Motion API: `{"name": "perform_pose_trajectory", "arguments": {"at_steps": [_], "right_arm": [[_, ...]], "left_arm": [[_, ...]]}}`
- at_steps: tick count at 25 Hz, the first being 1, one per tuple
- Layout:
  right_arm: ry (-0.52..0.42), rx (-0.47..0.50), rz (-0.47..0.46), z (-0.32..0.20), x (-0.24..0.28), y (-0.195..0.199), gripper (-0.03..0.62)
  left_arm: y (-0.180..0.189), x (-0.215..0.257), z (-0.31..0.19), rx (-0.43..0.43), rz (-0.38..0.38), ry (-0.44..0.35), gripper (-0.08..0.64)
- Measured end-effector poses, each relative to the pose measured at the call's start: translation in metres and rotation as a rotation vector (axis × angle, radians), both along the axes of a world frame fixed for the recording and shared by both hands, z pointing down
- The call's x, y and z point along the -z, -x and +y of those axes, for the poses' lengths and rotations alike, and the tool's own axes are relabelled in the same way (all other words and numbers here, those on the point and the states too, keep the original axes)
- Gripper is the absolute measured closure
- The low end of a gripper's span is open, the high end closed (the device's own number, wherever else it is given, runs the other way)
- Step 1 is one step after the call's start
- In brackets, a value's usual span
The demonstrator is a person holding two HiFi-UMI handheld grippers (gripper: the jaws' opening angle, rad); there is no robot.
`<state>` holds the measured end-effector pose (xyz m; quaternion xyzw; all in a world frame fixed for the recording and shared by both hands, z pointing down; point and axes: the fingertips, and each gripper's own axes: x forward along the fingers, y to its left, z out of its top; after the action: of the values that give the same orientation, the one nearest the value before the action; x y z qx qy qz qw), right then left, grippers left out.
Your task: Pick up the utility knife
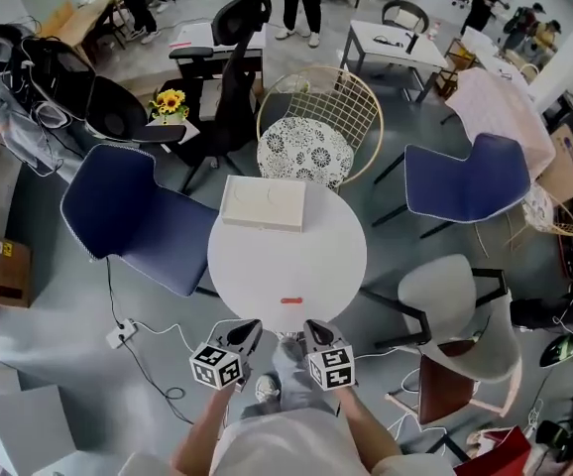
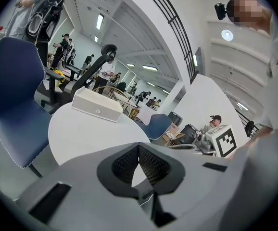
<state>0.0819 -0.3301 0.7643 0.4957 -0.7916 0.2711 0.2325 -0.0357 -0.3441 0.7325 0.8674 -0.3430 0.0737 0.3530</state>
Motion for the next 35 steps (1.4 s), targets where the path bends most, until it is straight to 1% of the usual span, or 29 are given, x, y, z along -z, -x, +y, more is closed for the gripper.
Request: {"name": "perform_pose_trajectory", "arguments": {"at_steps": [4, 6, 7, 8, 10, 16, 17, 18, 19, 21, 25, 26, 27, 35], "right_arm": [[0.048, 0.015, 0.009, 0.004, -0.02, -0.002, 0.575], [0.066, 0.045, 0.035, 0.003, -0.028, -0.002, 0.575], [0.07, 0.075, 0.06, 0.002, -0.032, -0.001, 0.575], [0.073, 0.12, 0.097, 0.002, -0.036, 0.0, 0.575], [0.07, 0.244, 0.205, 0.003, -0.044, 0.005, 0.575], [-0.022, 0.674, 0.607, 0.005, -0.071, 0.015, 0.575], [-0.029, 0.725, 0.65, 0.005, -0.076, 0.016, 0.575], [-0.028, 0.758, 0.675, 0.003, -0.079, 0.016, 0.575], [-0.022, 0.775, 0.683, 0.001, -0.081, 0.016, 0.575], [-0.001, 0.778, 0.673, -0.004, -0.083, 0.015, 0.575], [0.036, 0.787, 0.609, -0.01, -0.084, 0.02, 0.571], [0.048, 0.797, 0.599, -0.013, -0.086, 0.021, 0.514], [0.061, 0.808, 0.596, -0.015, -0.088, 0.021, 0.424], [0.106, 0.883, 0.634, -0.043, -0.109, 0.019, 0.422]], "left_arm": [[-0.001, -0.014, 0.005, -0.002, 0.001, 0.037, 0.548], [-0.001, -0.017, 0.003, 0.0, 0.002, 0.046, 0.548], [0.0, -0.017, 0.002, 0.002, 0.002, 0.048, 0.548], [0.0, -0.017, 0.001, 0.006, 0.001, 0.049, 0.548], [0.002, -0.018, -0.001, 0.012, 0.001, 0.047, 0.548], [0.01, -0.021, -0.002, 0.036, -0.002, 0.057, 0.548], [0.011, -0.022, -0.001, 0.04, -0.003, 0.06, 0.548], [0.012, -0.022, -0.001, 0.044, -0.003, 0.064, 0.548], [0.013, -0.023, -0.002, 0.046, -0.002, 0.066, 0.548], [0.014, -0.023, -0.003, 0.05, 0.002, 0.069, 0.548], [0.016, -0.022, -0.006, 0.055, 0.0, 0.072, 0.548], [0.017, -0.023, -0.006, 0.056, -0.001, 0.072, 0.548], [0.017, -0.024, -0.007, 0.057, -0.002, 0.074, 0.548], [0.019, -0.034, -0.002, 0.071, -0.002, 0.102, 0.548]]}}
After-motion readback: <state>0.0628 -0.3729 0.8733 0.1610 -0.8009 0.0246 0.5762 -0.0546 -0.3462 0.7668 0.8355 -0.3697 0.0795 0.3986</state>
